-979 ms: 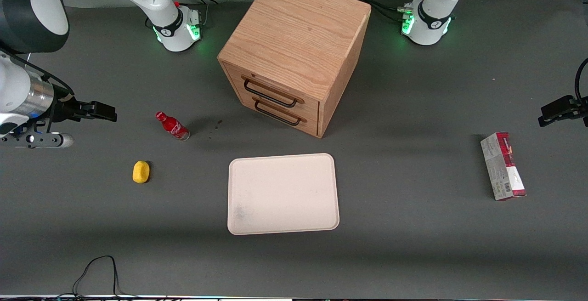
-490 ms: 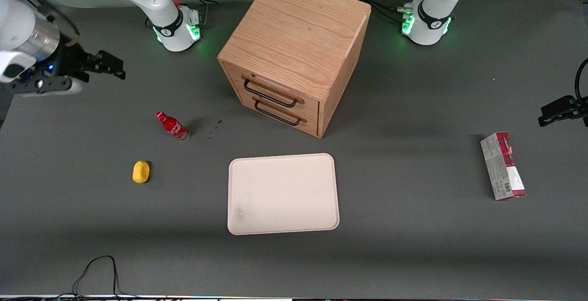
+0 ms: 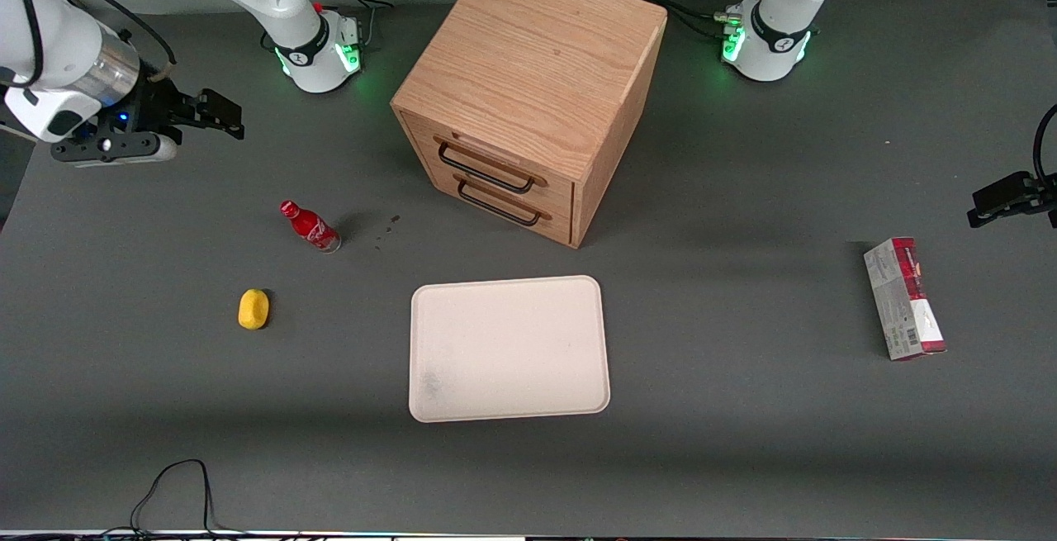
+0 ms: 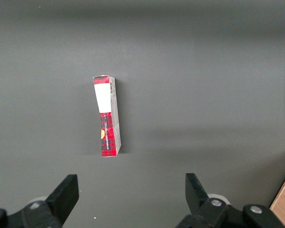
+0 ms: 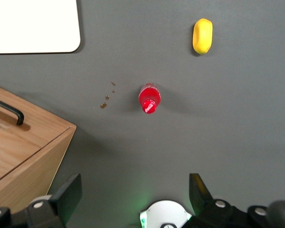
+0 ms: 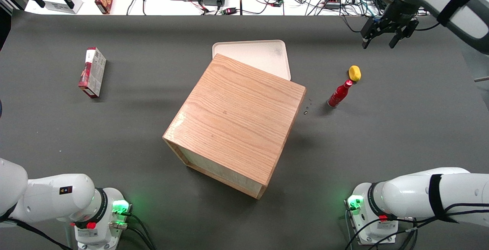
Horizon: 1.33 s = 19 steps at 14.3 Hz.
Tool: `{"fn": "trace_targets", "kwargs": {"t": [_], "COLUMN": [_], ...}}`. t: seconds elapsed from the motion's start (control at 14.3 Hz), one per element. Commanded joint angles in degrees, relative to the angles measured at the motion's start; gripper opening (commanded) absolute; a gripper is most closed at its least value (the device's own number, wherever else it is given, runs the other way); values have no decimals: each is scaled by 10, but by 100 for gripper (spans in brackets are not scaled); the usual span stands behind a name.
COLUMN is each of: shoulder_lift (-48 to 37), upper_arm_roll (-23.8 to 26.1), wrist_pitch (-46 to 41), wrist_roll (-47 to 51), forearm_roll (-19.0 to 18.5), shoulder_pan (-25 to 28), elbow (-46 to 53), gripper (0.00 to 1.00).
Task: Place coke bottle on tray
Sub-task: 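Move the open right gripper over the red Coca-Cola bottle and lower it, then close the right gripper around the bottle's body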
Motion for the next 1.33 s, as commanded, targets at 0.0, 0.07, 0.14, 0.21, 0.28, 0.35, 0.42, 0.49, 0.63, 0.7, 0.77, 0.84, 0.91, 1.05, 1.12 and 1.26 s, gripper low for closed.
{"fn": "trace_targets", "kwargs": {"t": [0.0, 0.07, 0.14, 0.21, 0.28, 0.35, 0.42, 0.49, 0.63, 0.7, 0.77, 0.84, 0.91, 1.05, 1.12, 1.26], "shoulder_lift": [-45, -46, -44, -42, -39, -35, -26, -13, 23, 34, 46, 56, 60, 62, 62, 62], "upper_arm_roll": [-2, -2, -3, -3, -4, -4, -4, -4, -4, -5, -5, -5, -6, -6, -6, -6], "wrist_pitch": [85, 110, 135, 164, 196, 226, 251, 270, 302, 315, 322, 332, 348, 381, 392, 395], "wrist_roll": [5, 4, 1, 0, 0, -1, -2, -2, -2, -3, -7, -10, -10, -14, -15, -18], "forearm_roll": [6, 6, 6, 5, 5, 5, 5, 5, 3, 1, 0, -1, -1, -1, -1, -1], "shoulder_pan": [3, 3, 2, 2, 2, 2, 2, 2, 2, 1, 1, 1, 1, 1, 1, 1], "elbow": [-97, -118, -136, -158, -181, -202, -215, -220, -222, -224, -226, -229, -238, -266, -273, -279], "gripper": [100, 100, 100, 100, 100, 100, 100, 100, 100, 100, 99, 99, 99, 99, 99, 99]}}
